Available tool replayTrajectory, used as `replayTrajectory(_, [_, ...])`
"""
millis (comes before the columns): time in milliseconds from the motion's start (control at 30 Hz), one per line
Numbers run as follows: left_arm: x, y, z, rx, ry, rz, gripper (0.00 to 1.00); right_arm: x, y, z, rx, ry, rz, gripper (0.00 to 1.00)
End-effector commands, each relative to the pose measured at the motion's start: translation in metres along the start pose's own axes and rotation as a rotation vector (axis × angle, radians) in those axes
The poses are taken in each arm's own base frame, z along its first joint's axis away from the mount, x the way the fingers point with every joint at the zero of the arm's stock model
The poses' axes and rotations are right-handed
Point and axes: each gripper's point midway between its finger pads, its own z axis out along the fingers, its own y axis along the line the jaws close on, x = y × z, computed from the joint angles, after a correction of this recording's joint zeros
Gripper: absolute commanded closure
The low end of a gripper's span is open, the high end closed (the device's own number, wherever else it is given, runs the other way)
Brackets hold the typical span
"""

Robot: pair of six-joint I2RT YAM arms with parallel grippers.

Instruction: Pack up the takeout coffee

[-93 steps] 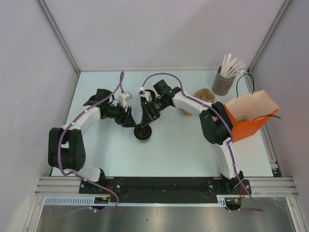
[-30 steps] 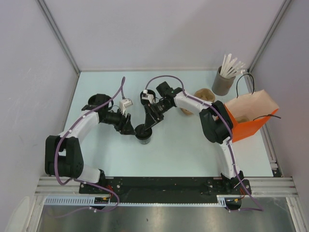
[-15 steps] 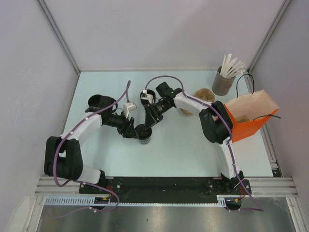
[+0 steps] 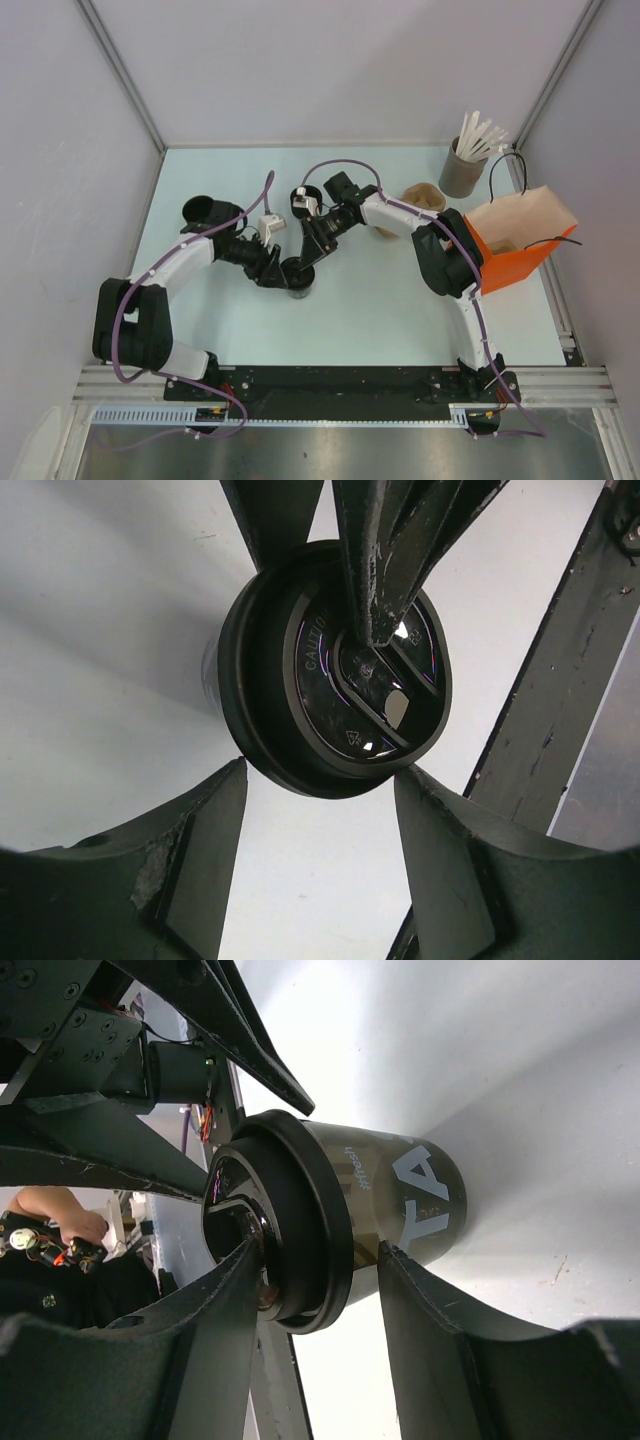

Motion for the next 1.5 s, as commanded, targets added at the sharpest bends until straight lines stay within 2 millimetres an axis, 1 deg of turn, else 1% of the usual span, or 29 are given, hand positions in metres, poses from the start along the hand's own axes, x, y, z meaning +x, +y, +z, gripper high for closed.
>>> replayTrajectory(0, [0.007, 0.021, 0.005, -0.083, 0.024, 0.033, 0.36, 0.016, -0.024, 0.009, 0.113, 0.037, -0.006, 0.52])
replayTrajectory(133, [0.000, 0.019, 0.005, -0.065, 0.002, 0.030, 0.38, 0.011, -0.022, 0.009, 0.114, 0.027, -0.012, 0.52])
replayTrajectory(200, [-0.008, 0.017, 0.002, -0.045, -0.017, 0.028, 0.39, 0.009, -0.021, 0.008, 0.116, 0.023, -0.014, 0.52])
replayTrajectory(233, [-0.012, 0.018, -0.002, -0.038, -0.037, 0.019, 0.39, 0.009, -0.021, 0.009, 0.115, 0.024, -0.012, 0.53])
replayTrajectory(267, [-0.020, 0.012, -0.005, 0.005, -0.072, 0.017, 0.39, 0.009, -0.020, 0.009, 0.114, 0.025, -0.013, 0.53])
replayTrajectory(300, [-0.028, 0.011, -0.011, 0.018, -0.098, 0.019, 0.39, 0.009, -0.022, 0.010, 0.117, 0.025, -0.013, 0.53])
replayTrajectory(333, [-0.032, 0.013, -0.018, 0.027, -0.122, 0.006, 0.39, 0.010, -0.023, 0.011, 0.120, 0.028, -0.011, 0.52])
replayTrajectory(367, [-0.040, 0.010, -0.024, 0.052, -0.151, 0.011, 0.39, 0.010, -0.024, 0.011, 0.120, 0.029, -0.010, 0.53])
replayTrajectory(467, [-0.049, 0.011, -0.036, 0.076, -0.197, 0.009, 0.39, 0.011, -0.025, 0.013, 0.120, 0.032, -0.004, 0.53])
replayTrajectory(533, [-0.049, 0.013, -0.040, 0.078, -0.211, 0.006, 0.39, 0.011, -0.027, 0.013, 0.120, 0.033, 0.001, 0.53])
replayTrajectory(600, [-0.047, 0.014, -0.040, 0.080, -0.209, -0.002, 0.39, 0.011, -0.025, 0.015, 0.118, 0.034, -0.004, 0.53])
replayTrajectory(900, [-0.028, 0.020, -0.028, 0.093, -0.165, -0.038, 0.41, 0.009, -0.024, 0.016, 0.122, 0.035, -0.006, 0.53])
replayTrajectory(1067, [-0.019, 0.026, -0.024, 0.062, -0.140, -0.035, 0.43, 0.008, -0.022, 0.015, 0.121, 0.033, -0.012, 0.53])
replayTrajectory(1333, [-0.016, 0.028, -0.013, 0.060, -0.117, -0.046, 0.44, 0.009, -0.022, 0.018, 0.121, 0.041, -0.016, 0.53])
replayTrajectory(1467, [-0.013, 0.035, -0.008, 0.032, -0.101, -0.049, 0.45, 0.011, -0.023, 0.019, 0.123, 0.047, -0.019, 0.53])
